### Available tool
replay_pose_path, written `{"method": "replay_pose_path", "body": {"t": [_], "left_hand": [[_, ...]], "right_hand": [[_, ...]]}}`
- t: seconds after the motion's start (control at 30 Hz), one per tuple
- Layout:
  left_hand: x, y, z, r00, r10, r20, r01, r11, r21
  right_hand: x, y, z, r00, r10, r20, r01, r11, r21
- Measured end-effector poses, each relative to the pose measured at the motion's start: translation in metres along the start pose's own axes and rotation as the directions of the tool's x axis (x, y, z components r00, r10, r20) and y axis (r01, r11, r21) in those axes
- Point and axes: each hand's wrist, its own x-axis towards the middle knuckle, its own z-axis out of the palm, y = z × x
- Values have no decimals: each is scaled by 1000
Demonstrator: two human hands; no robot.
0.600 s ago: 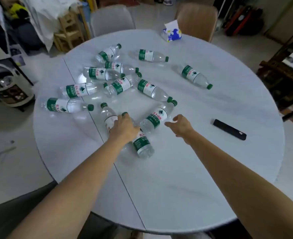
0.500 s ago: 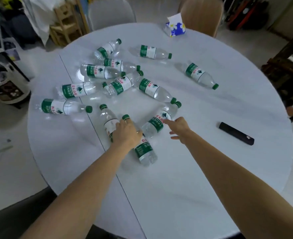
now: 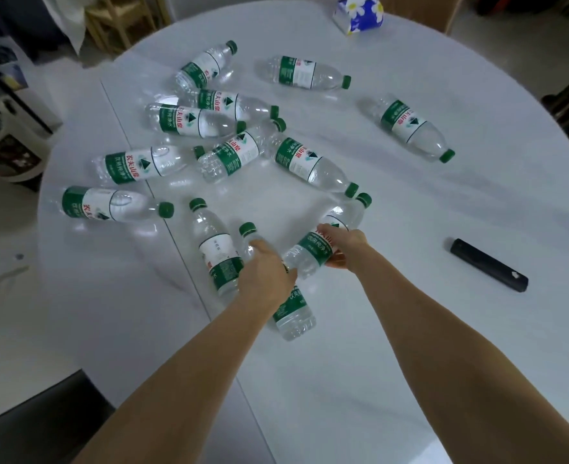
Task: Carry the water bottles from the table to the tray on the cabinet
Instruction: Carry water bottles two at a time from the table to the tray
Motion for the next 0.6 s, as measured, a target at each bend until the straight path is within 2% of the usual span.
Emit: {"method": "replay_pose_path", "body": {"t": [0.27, 0.33, 0.43, 0.5, 0.53, 0.6], "left_hand": [[-8, 5, 31, 997, 17, 74, 2, 969, -248], [-8, 9, 33, 979, 68, 191, -15, 965, -262], [-16, 11, 28, 885, 166, 436, -63, 969, -241], [-24, 13, 31, 836, 203, 510, -108, 972, -211], [-28, 14, 37, 839, 201, 506, -122, 975, -186], [-35, 19, 51, 896, 148, 418, -97, 985, -142]], "right_hand": [[-28, 57, -80, 1000, 4, -16, -7, 975, -220], [-41, 73, -97, 1000, 5, 8, -3, 968, -249], [-59, 98, -116, 1000, -2, 18, 7, 962, -274], [-66, 116, -121, 998, -38, -40, 23, 947, -320], [-69, 124, -121, 995, -57, -85, 25, 939, -342], [-73, 137, -117, 979, -120, -163, 51, 926, -375]]}}
